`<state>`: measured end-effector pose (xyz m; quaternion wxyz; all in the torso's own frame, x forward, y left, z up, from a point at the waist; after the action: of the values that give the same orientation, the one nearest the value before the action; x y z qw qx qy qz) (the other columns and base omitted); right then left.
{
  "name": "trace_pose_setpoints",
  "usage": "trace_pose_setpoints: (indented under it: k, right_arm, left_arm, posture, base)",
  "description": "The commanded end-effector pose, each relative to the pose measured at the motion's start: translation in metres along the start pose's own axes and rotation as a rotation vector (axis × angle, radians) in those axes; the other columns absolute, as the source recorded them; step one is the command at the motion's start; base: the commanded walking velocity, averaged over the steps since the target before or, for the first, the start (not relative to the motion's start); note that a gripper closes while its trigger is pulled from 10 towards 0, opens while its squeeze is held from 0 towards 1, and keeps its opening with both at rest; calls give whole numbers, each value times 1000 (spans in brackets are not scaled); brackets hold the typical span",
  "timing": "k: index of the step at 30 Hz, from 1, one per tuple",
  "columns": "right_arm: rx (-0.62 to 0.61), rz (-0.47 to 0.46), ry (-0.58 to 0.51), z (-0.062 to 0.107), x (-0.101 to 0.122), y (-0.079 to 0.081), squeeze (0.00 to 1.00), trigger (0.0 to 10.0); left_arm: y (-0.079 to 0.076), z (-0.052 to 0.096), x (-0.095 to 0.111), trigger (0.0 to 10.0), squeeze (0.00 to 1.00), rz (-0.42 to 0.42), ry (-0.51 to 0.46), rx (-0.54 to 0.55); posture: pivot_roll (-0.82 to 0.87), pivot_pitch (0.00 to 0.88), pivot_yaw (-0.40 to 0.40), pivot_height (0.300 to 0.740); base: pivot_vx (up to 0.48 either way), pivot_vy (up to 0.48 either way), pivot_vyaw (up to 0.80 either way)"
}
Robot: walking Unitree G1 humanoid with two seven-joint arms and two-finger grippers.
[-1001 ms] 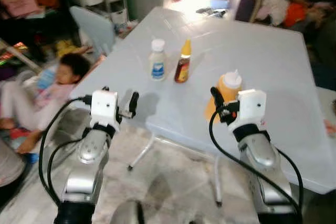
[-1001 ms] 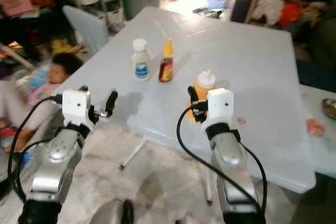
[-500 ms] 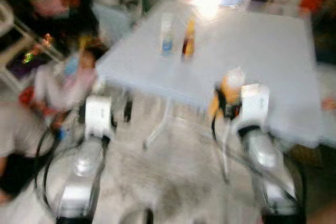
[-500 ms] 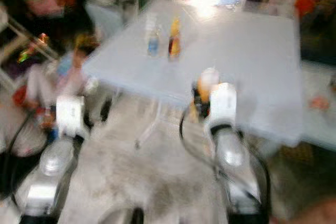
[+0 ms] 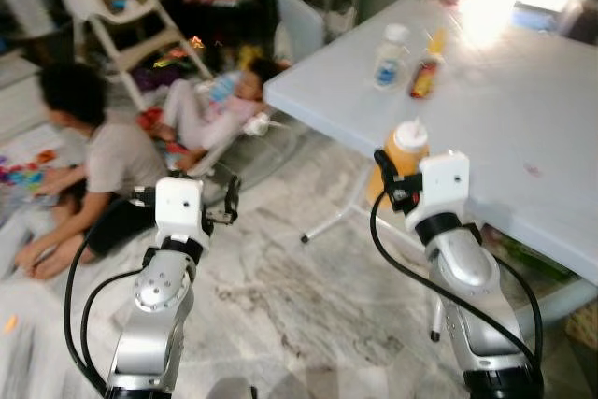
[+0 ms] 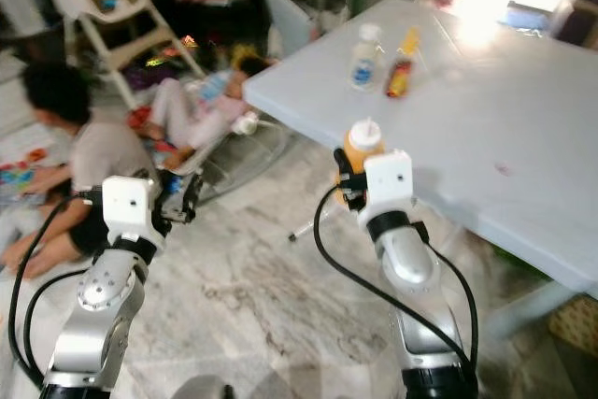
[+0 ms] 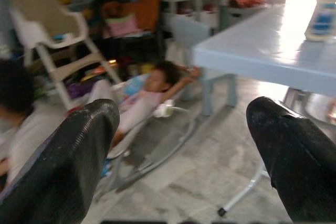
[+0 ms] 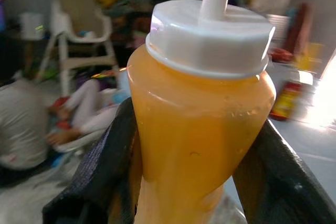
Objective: Restocking fridge
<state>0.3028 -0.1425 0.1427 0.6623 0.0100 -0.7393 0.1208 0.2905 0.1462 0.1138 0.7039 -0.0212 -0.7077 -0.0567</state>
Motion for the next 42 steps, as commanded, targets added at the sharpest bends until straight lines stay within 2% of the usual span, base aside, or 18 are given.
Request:
trace_pose_setpoints:
  k: [1,8,21,42]
  right_arm:
    - [19,1,-33,-3,9,4,0,10000]
    - [16,-3,-36,-4,9,4,0,10000]
    - [31,-6,-42,-7,10,6,0,10000]
    - [47,-17,-48,-12,11,7,0,10000]
  left_arm:
    - [4,1,0,10000,0,-15,8,16]
    - [4,-4,1,10000,0,5,15,29]
    - [8,-4,1,10000,0,-12,26,73]
    - [5,-5,-2,10000,0,-24,38,81]
  posture:
    - [15,0,-20,740]
    - [12,0,-13,740]
    - [17,0,-15,740]
    - [17,0,-18,740]
  base:
    - [0,0,800]
    - [0,0,800]
    - [0,0,800]
    - [0,0,800]
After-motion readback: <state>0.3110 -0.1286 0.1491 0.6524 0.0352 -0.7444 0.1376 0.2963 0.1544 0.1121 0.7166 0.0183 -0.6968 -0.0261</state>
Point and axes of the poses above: a point about 5 cm out from each wrist's last joint towards the gripper, its own z axis pointing back from the gripper into the wrist, its own x axis along the axis of the wrist's last joint, y = z × x, the point moved 3 cm from there along -z, pointing out of the wrist towards the gripper, and after that the axes turned 1 degree about z, right-handed, at the moved point
